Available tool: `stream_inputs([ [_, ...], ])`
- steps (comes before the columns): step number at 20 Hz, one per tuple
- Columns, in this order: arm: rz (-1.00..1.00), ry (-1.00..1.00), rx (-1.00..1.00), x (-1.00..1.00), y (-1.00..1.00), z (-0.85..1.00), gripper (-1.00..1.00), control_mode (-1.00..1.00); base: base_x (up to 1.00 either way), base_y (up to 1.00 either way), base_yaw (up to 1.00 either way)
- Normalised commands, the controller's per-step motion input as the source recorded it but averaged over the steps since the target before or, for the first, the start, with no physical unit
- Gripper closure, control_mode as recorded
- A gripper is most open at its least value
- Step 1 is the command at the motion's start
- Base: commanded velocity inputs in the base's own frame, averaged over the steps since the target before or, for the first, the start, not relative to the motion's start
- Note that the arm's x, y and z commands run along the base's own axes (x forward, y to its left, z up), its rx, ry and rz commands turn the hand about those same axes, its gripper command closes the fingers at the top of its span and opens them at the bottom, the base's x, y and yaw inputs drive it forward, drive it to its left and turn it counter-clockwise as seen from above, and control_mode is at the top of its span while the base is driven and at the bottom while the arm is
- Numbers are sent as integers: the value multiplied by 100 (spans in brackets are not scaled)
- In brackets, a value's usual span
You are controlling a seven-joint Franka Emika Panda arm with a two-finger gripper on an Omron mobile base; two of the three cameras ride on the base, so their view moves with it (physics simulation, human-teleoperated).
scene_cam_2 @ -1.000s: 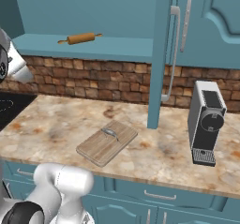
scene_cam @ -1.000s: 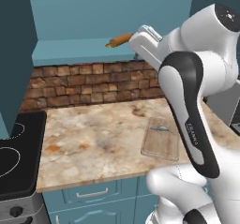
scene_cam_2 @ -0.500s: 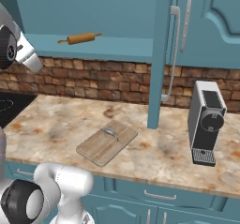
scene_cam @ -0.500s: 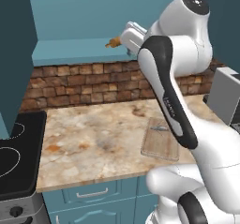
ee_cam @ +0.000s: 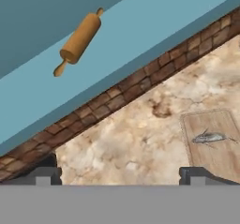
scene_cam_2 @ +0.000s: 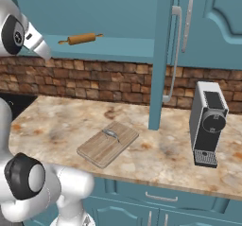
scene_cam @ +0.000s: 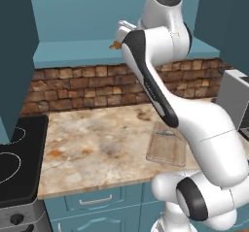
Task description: Open the cabinet, retrieve the rolling pin, and place it next to the meat on the cutting board to prepare for tenderizing.
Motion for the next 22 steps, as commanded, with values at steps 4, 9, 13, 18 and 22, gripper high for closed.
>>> stream_inputs([
  [4,-8,0,-13,75,0,0,-100,-100,0,0,0],
  [9,-8,0,-11,81,0,0,-100,-100,0,0,0],
  [13,-5,0,-6,77,6,0,-100,-100,0,0,0],
  [18,-2,1,0,69,5,0,-100,-100,0,0,0],
  [22,0,1,0,46,6,0,-100,-100,0,0,0],
])
